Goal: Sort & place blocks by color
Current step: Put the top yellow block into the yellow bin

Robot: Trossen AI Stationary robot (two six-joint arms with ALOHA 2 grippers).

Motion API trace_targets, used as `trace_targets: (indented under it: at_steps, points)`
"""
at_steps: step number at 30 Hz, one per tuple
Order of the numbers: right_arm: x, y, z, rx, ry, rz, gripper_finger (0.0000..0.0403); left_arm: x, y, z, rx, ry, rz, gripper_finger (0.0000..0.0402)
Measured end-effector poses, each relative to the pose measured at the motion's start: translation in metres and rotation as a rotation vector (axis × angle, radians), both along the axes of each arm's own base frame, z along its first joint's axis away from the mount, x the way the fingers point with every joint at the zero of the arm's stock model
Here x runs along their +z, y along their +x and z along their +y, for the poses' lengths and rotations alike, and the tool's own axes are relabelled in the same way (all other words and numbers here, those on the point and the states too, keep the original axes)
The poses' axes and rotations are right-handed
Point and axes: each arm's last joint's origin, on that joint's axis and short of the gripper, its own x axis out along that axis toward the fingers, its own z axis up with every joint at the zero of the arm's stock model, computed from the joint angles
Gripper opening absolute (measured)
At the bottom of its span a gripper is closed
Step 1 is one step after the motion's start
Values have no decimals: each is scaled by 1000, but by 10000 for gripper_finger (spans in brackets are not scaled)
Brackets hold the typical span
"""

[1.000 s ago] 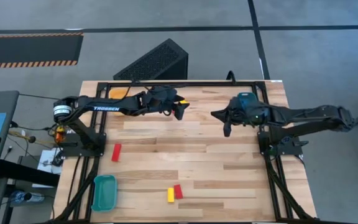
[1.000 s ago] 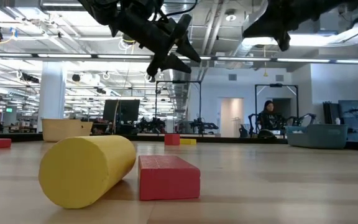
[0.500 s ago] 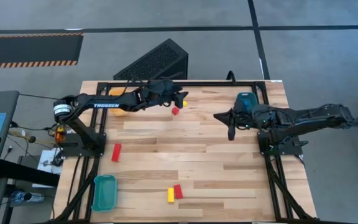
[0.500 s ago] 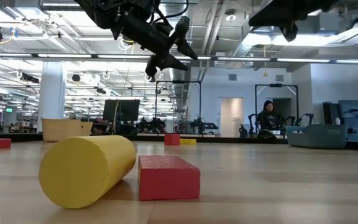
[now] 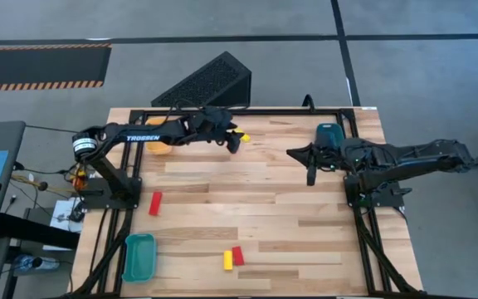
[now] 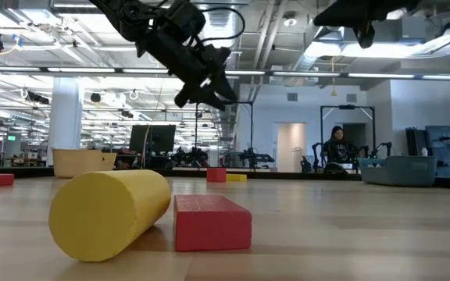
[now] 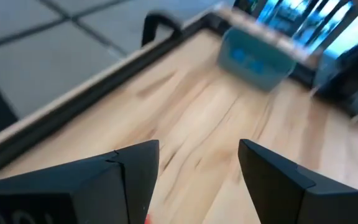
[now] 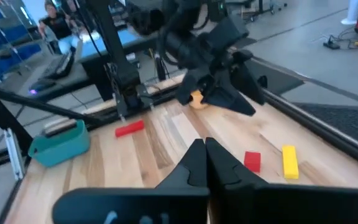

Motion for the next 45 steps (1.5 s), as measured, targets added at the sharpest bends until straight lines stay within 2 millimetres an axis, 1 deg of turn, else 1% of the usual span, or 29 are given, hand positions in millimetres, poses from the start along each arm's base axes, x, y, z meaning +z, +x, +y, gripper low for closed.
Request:
trace_targets:
  at_steps: [6, 10, 12, 17, 22, 27, 29, 30, 32, 35, 38, 41, 45]
  points:
    - [-9, 12, -4, -13, 24, 46, 13, -8, -7, 5, -42, 22, 113, 206]
    - [-15, 23, -5, -26, 54, 55, 11, -13, -10, 16, -98, 48, 139, 206]
    - [-16, 27, -5, -28, 57, 42, 7, -15, -13, 23, -122, 49, 147, 206]
    - [-9, 33, -9, -97, 48, -49, 3, -13, -25, 48, -153, 92, 134, 206]
    - [-6, 32, -26, -188, 43, -81, 9, -12, -42, 72, -276, 127, 101, 206]
    - [-5, 31, -39, -221, 101, -115, 8, -11, -59, 93, -312, 193, 106, 206]
    - [-6, 31, -43, -244, 135, -129, 7, -18, -59, 103, -320, 211, 97, 206]
    - [-7, 32, -45, -254, 148, -132, 6, -24, -60, 108, -328, 192, 94, 206]
    - [-10, 34, -46, -265, 168, -127, 4, -37, -57, 116, -360, 164, 71, 206]
    - [-12, 36, -47, -270, 174, -119, 5, -46, -48, 127, -387, 113, 89, 206]
    - [-15, 38, -48, -294, 172, -101, 5, -46, -37, 138, -430, 144, 126, 206]
    - [-15, 37, -53, -351, 167, -107, 5, -51, -28, 149, -481, 165, 181, 206]
    - [-15, 35, -60, -398, 191, -122, 5, -54, -20, 164, -536, 144, 254, 206]
